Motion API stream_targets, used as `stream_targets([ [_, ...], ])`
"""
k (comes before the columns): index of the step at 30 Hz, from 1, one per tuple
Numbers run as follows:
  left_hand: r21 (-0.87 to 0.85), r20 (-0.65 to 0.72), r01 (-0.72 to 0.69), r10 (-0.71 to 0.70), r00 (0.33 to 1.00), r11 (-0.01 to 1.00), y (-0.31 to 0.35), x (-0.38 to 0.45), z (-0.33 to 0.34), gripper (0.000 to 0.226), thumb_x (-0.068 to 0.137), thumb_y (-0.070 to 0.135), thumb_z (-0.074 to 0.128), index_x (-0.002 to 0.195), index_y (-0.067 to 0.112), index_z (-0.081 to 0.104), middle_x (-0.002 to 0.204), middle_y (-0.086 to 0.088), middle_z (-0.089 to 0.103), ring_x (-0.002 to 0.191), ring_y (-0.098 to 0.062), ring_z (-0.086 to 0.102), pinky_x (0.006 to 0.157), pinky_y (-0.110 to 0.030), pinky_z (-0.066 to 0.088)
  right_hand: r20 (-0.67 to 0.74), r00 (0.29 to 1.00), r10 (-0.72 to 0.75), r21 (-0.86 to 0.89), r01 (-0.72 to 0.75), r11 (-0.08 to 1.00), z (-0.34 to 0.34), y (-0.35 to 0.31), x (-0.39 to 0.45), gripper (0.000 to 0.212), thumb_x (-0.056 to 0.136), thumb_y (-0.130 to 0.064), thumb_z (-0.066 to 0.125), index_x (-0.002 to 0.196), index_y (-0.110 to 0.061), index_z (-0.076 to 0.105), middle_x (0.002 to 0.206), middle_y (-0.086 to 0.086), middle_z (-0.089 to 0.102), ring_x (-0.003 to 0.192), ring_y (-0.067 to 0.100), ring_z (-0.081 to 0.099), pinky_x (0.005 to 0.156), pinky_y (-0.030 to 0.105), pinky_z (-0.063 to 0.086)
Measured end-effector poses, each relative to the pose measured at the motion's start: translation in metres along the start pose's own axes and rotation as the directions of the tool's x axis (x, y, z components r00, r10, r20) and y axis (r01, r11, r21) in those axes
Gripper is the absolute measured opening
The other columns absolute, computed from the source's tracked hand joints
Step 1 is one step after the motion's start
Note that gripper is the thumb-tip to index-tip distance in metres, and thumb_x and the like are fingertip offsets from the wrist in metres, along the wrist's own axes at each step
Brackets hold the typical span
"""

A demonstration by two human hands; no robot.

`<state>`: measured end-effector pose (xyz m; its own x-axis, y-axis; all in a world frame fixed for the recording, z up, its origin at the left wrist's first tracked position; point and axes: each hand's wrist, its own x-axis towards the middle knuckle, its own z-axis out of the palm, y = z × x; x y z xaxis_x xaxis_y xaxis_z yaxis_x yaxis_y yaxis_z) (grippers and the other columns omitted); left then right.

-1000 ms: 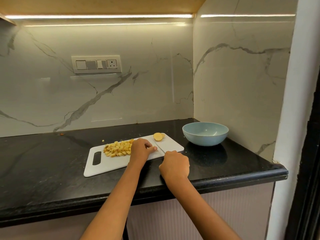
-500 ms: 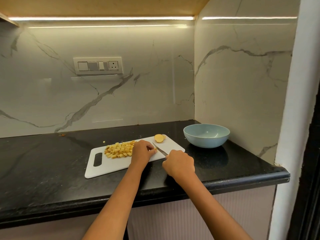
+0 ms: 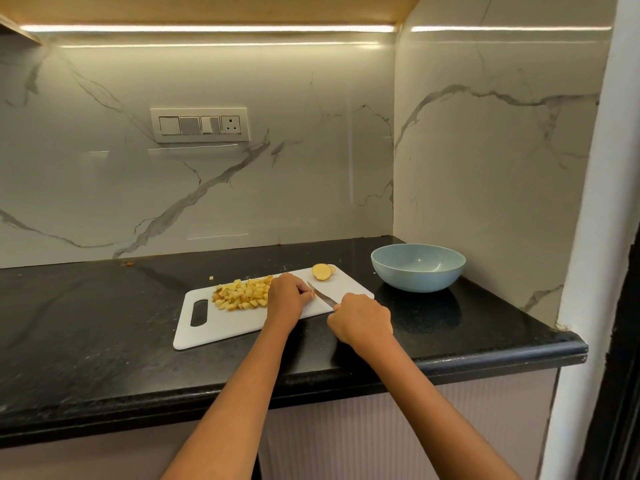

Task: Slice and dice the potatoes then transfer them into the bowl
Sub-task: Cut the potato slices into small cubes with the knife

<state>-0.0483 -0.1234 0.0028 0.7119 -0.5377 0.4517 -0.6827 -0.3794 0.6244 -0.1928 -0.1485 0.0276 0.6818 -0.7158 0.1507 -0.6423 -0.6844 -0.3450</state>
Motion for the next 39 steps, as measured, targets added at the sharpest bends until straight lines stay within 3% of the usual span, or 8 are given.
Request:
stream_targets([
  [7, 0.005, 0.016, 0.002, -0.002, 1.0, 1.0, 0.0, 0.0, -0.002, 0.01, 0.08, 0.009, 0.07, 0.087, 0.004, 0.074, 0.089, -0.011, 0.072, 0.08, -0.015, 0.061, 0.068, -0.021, 0.04, 0.068, 0.997, -0.042, -0.102, 0.049, 0.994, -0.004, -0.013, 0.014, 0.028, 0.097, -0.025, 0.042, 0.118, -0.01, 0.054, 0.116, 0.007, 0.059, 0.106, 0.021, 0.056, 0.079, 0.026, 0.039],
  [14, -0.031, -0.031, -0.037, 0.036, 0.999, 0.999, -0.001, -0.007, 0.0, 0.01, 0.08, 0.009, 0.069, 0.086, 0.002, 0.074, 0.088, -0.012, 0.072, 0.081, -0.019, 0.063, 0.07, -0.021, 0.042, -0.044, 0.994, -0.105, -0.242, 0.091, 0.966, 0.009, -0.004, 0.0, 0.028, 0.097, -0.022, 0.043, 0.12, -0.01, 0.054, 0.113, 0.008, 0.059, 0.101, 0.021, 0.058, 0.074, 0.026, 0.039],
  [20, -0.072, -0.047, -0.059, 0.056, 0.997, 0.996, -0.002, -0.009, -0.002, 0.012, 0.082, 0.005, 0.065, 0.087, -0.001, 0.074, 0.091, -0.015, 0.072, 0.085, -0.022, 0.064, 0.073, -0.023, 0.042, -0.051, 0.998, -0.028, -0.074, 0.024, 0.997, 0.004, 0.003, 0.006, 0.026, 0.095, -0.023, 0.043, 0.114, -0.011, 0.056, 0.109, 0.007, 0.061, 0.098, 0.021, 0.059, 0.076, 0.027, 0.043],
  [24, -0.089, -0.058, -0.061, 0.056, 0.997, 0.994, 0.0, -0.009, -0.003, 0.014, 0.085, 0.006, 0.061, 0.078, 0.002, 0.073, 0.073, -0.015, 0.066, 0.076, -0.022, 0.059, 0.072, -0.033, 0.044, -0.004, 1.0, -0.027, -0.007, 0.027, 1.0, -0.003, 0.006, 0.003, 0.027, 0.096, -0.026, 0.041, 0.113, -0.011, 0.055, 0.109, 0.007, 0.061, 0.099, 0.02, 0.057, 0.078, 0.027, 0.04],
  [28, -0.107, -0.124, -0.011, -0.002, 0.992, 0.994, -0.004, -0.007, -0.006, 0.016, 0.086, 0.003, 0.061, 0.096, -0.002, 0.071, 0.097, -0.016, 0.07, 0.091, -0.025, 0.062, 0.077, -0.024, 0.041, 0.027, 0.999, -0.026, 0.014, 0.026, 1.0, -0.003, 0.007, 0.002, 0.027, 0.096, -0.028, 0.042, 0.113, -0.011, 0.055, 0.106, 0.007, 0.061, 0.097, 0.02, 0.058, 0.08, 0.028, 0.042],
  [31, -0.085, -0.066, 0.036, -0.042, 0.997, 0.996, -0.009, -0.006, -0.008, 0.02, 0.079, 0.003, 0.07, 0.098, 0.0, 0.071, 0.103, -0.015, 0.069, 0.097, -0.024, 0.063, 0.088, -0.027, 0.046, 0.029, 0.999, -0.028, 0.0, 0.029, 1.0, -0.002, 0.006, 0.003, 0.027, 0.096, -0.028, 0.042, 0.113, -0.011, 0.055, 0.106, 0.007, 0.061, 0.097, 0.02, 0.058, 0.078, 0.028, 0.042],
  [39, -0.042, -0.034, 0.026, -0.028, 0.999, 0.999, -0.008, -0.006, -0.008, 0.015, 0.076, 0.006, 0.073, 0.091, 0.003, 0.074, 0.095, -0.012, 0.071, 0.088, -0.021, 0.063, 0.077, -0.024, 0.046, 0.053, 0.998, -0.038, -0.007, 0.038, 0.999, -0.003, 0.003, 0.004, 0.027, 0.096, -0.03, 0.042, 0.11, -0.011, 0.056, 0.107, 0.006, 0.062, 0.097, 0.02, 0.058, 0.076, 0.027, 0.039],
])
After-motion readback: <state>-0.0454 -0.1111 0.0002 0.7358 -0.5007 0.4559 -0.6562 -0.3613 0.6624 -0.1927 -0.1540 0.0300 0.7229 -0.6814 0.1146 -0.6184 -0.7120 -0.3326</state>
